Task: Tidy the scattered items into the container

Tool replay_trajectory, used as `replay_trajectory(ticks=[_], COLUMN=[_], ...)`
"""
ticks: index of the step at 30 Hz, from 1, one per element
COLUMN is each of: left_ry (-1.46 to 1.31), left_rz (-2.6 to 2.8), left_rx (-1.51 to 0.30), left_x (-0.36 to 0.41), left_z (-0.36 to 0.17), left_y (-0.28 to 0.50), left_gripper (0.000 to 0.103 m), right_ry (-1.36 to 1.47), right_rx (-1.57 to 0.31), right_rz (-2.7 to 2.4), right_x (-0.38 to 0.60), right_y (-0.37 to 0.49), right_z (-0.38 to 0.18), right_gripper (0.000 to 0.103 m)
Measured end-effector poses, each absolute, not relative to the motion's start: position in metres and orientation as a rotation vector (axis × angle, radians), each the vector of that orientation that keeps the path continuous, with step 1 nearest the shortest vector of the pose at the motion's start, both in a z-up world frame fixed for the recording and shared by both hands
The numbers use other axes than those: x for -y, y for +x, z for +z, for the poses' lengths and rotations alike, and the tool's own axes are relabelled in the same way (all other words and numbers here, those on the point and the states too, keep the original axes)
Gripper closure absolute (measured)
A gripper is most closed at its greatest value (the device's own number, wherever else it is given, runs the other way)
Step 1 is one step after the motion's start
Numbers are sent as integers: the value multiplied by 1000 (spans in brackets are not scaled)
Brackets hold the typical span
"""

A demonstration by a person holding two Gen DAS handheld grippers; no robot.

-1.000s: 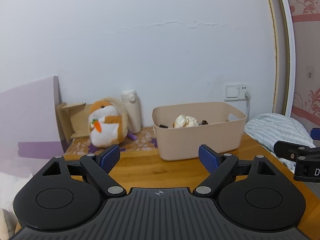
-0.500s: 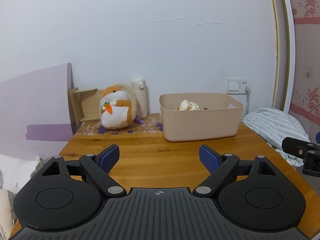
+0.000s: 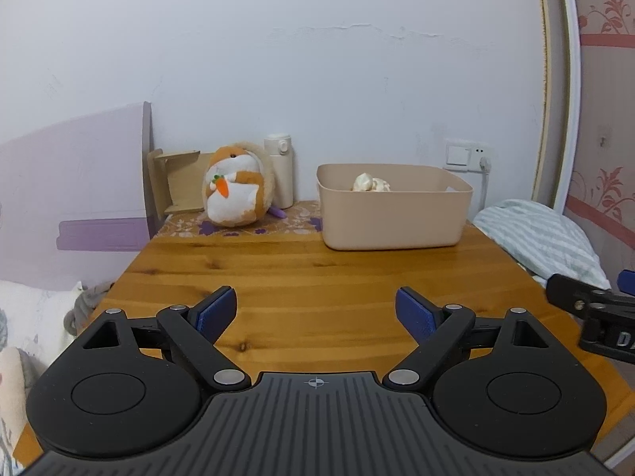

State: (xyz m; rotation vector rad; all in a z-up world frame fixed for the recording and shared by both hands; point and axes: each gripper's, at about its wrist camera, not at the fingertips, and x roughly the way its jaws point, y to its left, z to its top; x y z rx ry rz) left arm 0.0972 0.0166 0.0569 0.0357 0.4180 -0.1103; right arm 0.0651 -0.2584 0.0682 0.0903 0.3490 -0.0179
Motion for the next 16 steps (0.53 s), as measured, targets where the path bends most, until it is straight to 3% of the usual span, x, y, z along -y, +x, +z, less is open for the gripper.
replay_trajectory(ticks=[16], left_ry=[39], left_rz=[-107], left_rx=[-415], left_x=[-21], left_z=[54], left_y=[75], left_gripper=[14], right_ry=[54], right_rx=[-386], right_rz=[-26], right_x=[246], right_y=[59], right_z=[63], right_gripper=[0])
